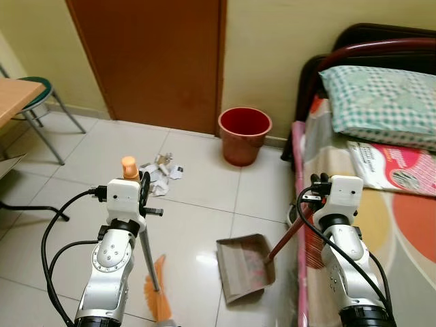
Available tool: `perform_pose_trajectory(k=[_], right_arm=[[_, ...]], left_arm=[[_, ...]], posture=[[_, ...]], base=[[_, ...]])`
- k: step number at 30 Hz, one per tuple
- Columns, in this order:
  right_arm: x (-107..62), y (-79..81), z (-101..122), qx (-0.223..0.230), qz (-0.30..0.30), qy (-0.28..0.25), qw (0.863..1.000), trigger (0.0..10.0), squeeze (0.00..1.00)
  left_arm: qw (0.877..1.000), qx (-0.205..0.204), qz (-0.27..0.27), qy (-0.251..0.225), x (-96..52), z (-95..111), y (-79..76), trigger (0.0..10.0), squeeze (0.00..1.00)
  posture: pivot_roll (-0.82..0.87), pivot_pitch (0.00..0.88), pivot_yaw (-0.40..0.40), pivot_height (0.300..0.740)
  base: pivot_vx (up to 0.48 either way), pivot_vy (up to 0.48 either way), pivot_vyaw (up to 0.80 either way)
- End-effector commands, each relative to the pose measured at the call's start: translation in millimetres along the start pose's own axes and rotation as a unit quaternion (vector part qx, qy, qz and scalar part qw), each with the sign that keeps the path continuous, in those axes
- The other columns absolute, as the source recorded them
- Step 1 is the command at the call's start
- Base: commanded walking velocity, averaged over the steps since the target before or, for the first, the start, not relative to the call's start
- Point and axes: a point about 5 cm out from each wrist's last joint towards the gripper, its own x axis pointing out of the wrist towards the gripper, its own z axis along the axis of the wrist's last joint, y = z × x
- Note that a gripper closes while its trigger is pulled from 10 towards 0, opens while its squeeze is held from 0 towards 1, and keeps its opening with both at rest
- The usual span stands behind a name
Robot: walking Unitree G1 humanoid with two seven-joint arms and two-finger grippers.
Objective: Sweep floor
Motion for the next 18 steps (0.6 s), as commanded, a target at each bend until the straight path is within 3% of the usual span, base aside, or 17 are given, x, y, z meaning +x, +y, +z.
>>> perform_pose_trajectory(k=[1,18], right_arm=[[5.4,6.1,9.6,0.007,0.012,-0.023,1.000,10.0,0.00],[7.0,3.6,7.7,0.001,0.011,-0.022,1.000,10.0,0.00]], left_arm=[[0.999,0.008,0.005,-0.044,5.2,17.4,3.9,10.0,0.00],[0.999,0.008,0.001,-0.048,8.2,19.0,2.9,10.0,0.00]], posture=[[-0.03,0.000,-0.010,0.740],[-0.03,0.000,-0.024,0.740]], base=[[0.379,0.296,0.00],[0.344,0.334,0.00]])
